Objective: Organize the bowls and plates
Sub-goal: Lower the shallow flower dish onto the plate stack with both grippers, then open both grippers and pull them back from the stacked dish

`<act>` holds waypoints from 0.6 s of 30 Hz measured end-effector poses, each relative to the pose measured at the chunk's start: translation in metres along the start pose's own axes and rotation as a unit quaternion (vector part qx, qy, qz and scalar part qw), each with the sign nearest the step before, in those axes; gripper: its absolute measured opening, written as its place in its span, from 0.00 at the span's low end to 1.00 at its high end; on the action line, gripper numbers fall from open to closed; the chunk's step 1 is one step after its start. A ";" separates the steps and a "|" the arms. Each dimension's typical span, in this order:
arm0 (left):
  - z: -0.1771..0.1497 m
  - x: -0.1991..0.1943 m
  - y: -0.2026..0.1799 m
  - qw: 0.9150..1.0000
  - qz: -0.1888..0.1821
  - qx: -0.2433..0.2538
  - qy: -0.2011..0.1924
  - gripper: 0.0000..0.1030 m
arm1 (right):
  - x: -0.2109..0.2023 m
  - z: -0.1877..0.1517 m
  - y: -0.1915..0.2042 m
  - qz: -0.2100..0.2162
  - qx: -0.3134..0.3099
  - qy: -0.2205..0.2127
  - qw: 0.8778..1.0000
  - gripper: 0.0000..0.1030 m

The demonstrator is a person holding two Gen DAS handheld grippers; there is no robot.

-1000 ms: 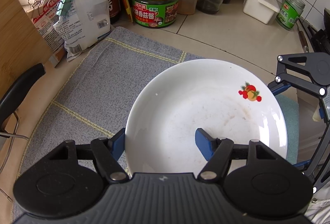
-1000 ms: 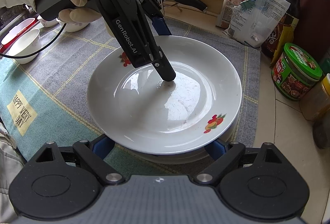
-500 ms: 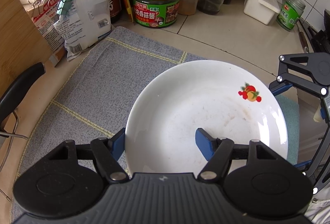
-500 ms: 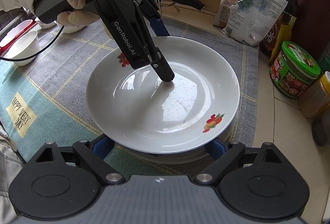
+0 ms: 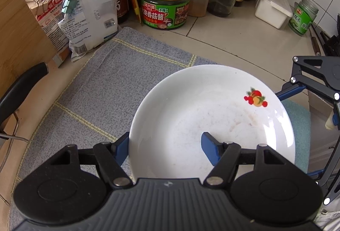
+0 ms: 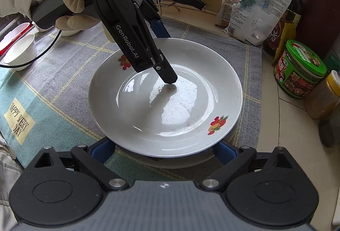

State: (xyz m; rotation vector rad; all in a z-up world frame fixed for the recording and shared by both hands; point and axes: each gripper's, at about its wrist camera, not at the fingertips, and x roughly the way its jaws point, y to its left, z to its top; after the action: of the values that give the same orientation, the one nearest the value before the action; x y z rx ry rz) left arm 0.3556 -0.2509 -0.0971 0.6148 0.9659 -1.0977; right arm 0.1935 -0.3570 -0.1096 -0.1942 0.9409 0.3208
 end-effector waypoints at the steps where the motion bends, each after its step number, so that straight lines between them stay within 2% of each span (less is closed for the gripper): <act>1: 0.000 0.000 0.000 1.000 0.000 0.000 -0.001 0.67 | 0.000 0.000 0.000 -0.002 0.001 0.000 1.000 0.99; 7: 0.001 0.000 -0.001 1.000 -0.002 -0.002 -0.005 0.67 | 0.000 -0.005 0.002 -0.013 -0.001 0.007 1.000 1.00; 11: 0.002 -0.001 -0.001 1.000 -0.003 -0.008 -0.007 0.67 | -0.004 -0.004 -0.004 0.001 0.024 -0.003 1.000 1.00; 15: 0.000 -0.002 -0.006 1.000 0.007 0.000 -0.011 0.68 | -0.008 0.000 -0.005 -0.005 0.024 -0.016 1.000 1.00; 18: 0.000 -0.004 -0.007 1.000 0.008 0.002 -0.020 0.72 | -0.007 0.001 -0.002 -0.006 0.020 -0.017 1.000 1.00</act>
State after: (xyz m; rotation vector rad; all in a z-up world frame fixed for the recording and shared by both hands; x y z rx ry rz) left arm 0.3487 -0.2513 -0.0929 0.6014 0.9234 -1.0940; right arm 0.1913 -0.3594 -0.1031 -0.1576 0.9116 0.2933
